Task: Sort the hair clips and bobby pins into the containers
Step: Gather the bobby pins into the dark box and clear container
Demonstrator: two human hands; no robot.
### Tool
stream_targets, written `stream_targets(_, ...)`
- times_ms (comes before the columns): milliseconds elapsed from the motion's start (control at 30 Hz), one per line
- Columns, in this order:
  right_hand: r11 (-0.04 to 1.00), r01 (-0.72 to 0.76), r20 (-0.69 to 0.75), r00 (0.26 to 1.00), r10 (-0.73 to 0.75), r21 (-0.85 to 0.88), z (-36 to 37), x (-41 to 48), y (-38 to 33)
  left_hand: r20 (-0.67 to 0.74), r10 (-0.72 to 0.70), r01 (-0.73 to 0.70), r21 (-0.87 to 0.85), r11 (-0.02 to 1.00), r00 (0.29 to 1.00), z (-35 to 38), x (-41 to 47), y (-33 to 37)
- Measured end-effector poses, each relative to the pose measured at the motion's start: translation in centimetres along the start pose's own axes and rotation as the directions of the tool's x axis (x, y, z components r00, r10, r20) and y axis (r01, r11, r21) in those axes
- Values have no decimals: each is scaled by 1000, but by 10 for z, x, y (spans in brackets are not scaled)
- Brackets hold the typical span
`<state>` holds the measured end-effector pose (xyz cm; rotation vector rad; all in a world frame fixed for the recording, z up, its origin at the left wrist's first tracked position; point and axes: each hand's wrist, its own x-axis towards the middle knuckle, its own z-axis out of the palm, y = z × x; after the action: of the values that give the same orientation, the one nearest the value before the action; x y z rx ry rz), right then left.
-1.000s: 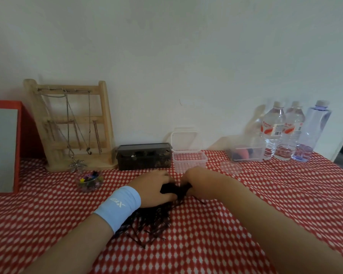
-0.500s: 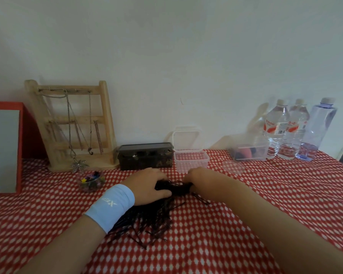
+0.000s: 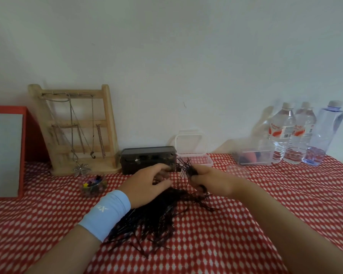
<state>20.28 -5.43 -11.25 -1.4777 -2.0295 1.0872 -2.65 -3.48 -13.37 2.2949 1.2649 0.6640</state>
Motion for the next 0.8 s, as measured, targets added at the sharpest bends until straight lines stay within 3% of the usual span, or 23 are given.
stream_targets(167, 918, -32, 107, 994, -12, 396, 3, 20, -3, -181, 45, -73, -153, 986, 982, -6, 11, 16)
stream_targets(267, 830, -68, 221, 973, -68, 554, 3, 32, -10, -193, -31, -25, -285, 958, 981, -9, 16, 19)
stream_targets(333, 832, -55, 230, 969, -89, 552, 2, 39, -13, -173, -85, 13, -377, 926, 981, -10, 16, 17)
stream_targets(467, 934, 76, 150, 979, -135, 348, 3, 55, -16, -197, -132, 41, -409, 911, 972, -15, 13, 8)
stream_targets(667, 908, 185, -33, 982, -186, 376, 10, 75, -24, -203, -149, 60, -390, 919, 968, -24, 16, 9)
stream_targets(800, 876, 137, -36, 990, -136, 463, 2, 81, -23, -403, -186, 28, -367, 930, 896, -48, 22, 7)
